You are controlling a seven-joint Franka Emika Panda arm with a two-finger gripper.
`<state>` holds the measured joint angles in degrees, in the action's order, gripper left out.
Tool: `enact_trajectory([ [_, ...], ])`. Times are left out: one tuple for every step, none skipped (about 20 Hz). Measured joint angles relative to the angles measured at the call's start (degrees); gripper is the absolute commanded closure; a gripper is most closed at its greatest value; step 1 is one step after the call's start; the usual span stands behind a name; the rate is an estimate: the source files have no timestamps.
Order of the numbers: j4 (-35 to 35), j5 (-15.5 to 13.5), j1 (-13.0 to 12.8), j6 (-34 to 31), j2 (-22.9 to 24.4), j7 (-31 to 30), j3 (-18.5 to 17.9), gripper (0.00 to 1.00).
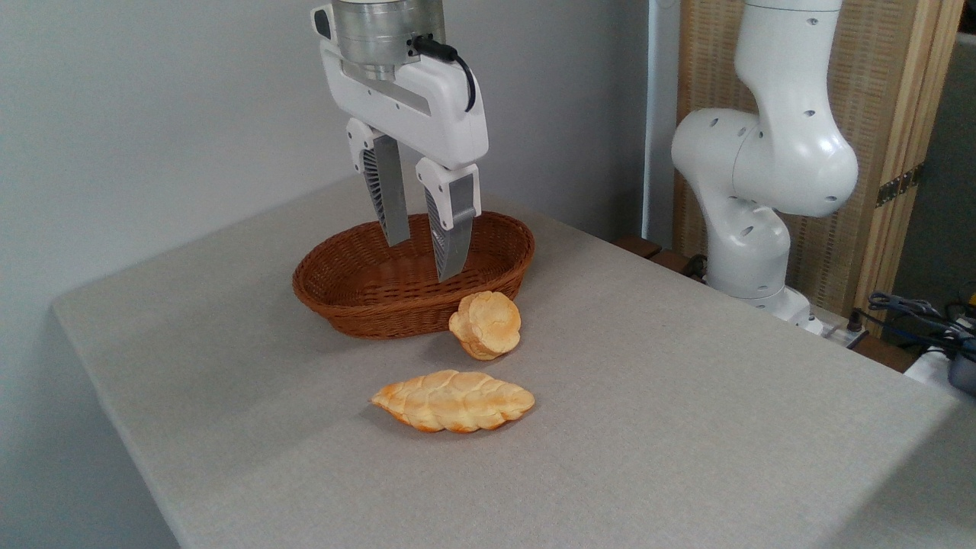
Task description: Put bread into the basket
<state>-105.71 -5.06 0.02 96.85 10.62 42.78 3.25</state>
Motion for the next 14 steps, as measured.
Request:
enact_trajectory([
  [0.0,0.0,0.4,0.0,0.0,0.0,0.5,0.0],
  [0.0,0.0,0.4,0.0,0.0,0.0,0.4,0.0],
  [0.0,0.0,0.4,0.0,0.0,0.0,0.4,0.0],
  [0.0,0.0,0.5,0.0,0.0,0.0,0.3,0.0],
  [0.0,0.0,0.5,0.0,0.0,0.0,0.3,0.0],
  [0.0,0.0,0.5,0.0,0.0,0.0,0.2,0.0],
  [0.0,0.0,0.5,0.0,0.0,0.0,0.2,0.0],
  [0.0,0.0,0.5,0.0,0.0,0.0,0.2,0.0],
  [0.0,0.0,0.5,0.0,0.0,0.0,0.2,0.0],
  [0.0,0.0,0.5,0.0,0.0,0.0,0.2,0.0],
  [0.0,0.0,0.5,0.0,0.0,0.0,0.2,0.0],
  [0.0,0.0,0.5,0.0,0.0,0.0,0.2,0.0],
  [0.0,0.0,0.5,0.0,0.0,0.0,0.2,0.0],
  [0.0,0.0,0.5,0.0,0.0,0.0,0.2,0.0],
])
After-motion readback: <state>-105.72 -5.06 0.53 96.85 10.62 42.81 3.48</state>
